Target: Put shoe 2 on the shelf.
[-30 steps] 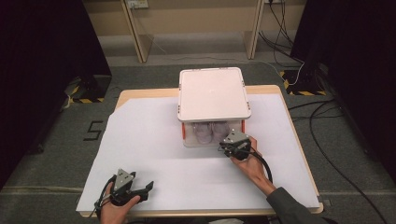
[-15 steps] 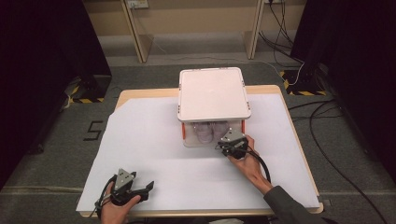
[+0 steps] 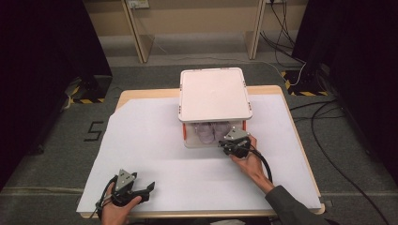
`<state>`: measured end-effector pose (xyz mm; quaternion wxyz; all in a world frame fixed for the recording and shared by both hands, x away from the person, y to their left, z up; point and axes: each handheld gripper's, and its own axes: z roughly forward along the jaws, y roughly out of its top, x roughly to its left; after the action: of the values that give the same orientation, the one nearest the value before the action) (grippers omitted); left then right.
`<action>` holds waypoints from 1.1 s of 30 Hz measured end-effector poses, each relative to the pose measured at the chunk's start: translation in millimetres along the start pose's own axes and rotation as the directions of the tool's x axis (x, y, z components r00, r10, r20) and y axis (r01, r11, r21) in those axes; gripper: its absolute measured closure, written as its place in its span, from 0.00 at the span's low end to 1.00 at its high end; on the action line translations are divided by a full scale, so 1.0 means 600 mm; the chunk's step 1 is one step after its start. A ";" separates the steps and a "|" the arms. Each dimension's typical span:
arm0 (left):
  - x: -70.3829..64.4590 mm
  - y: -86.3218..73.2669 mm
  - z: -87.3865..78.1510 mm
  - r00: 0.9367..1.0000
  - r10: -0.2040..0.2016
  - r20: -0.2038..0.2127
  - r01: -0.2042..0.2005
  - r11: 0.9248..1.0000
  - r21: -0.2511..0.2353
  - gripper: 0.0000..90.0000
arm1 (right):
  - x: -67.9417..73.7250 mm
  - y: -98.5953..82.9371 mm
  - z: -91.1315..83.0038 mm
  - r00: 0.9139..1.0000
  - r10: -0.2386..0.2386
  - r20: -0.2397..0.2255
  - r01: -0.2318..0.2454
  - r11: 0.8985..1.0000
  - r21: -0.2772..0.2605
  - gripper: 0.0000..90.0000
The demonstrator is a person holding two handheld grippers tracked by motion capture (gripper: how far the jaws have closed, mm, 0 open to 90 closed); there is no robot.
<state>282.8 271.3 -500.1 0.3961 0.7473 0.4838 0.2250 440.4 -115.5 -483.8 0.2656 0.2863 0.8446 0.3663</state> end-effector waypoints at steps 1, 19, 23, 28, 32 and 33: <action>0.001 0.000 0.001 1.000 0.005 0.000 -0.005 1.000 0.001 0.20 | 0.001 0.001 0.000 1.000 0.001 -0.002 -0.001 1.000 -0.001 0.63; 0.000 0.002 0.000 1.000 0.003 0.006 -0.003 1.000 -0.009 0.20 | 0.015 0.013 -0.028 0.997 0.041 -0.059 -0.043 0.999 -0.021 0.58; 0.000 0.002 -0.001 1.000 0.006 0.005 -0.006 1.000 -0.007 0.20 | 0.017 0.018 -0.057 0.996 0.044 -0.081 -0.050 0.996 -0.076 0.53; 0.000 0.002 -0.002 1.000 0.004 0.004 -0.003 1.000 -0.008 0.20 | 0.020 0.015 -0.087 0.988 0.076 -0.137 -0.094 0.987 -0.129 0.46; -0.001 0.002 -0.002 1.000 0.005 0.005 -0.005 1.000 -0.009 0.21 | 0.028 -0.001 -0.101 0.979 0.102 -0.175 -0.122 0.987 -0.107 0.40; -0.001 0.002 -0.002 1.000 0.006 0.006 -0.006 1.000 -0.010 0.20 | 0.029 -0.005 -0.104 0.976 0.113 -0.188 -0.134 0.985 -0.106 0.39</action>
<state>282.2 271.2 -498.3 0.4007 0.7475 0.4791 0.2264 386.4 -134.8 -453.5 0.1809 0.2877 0.8226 0.4559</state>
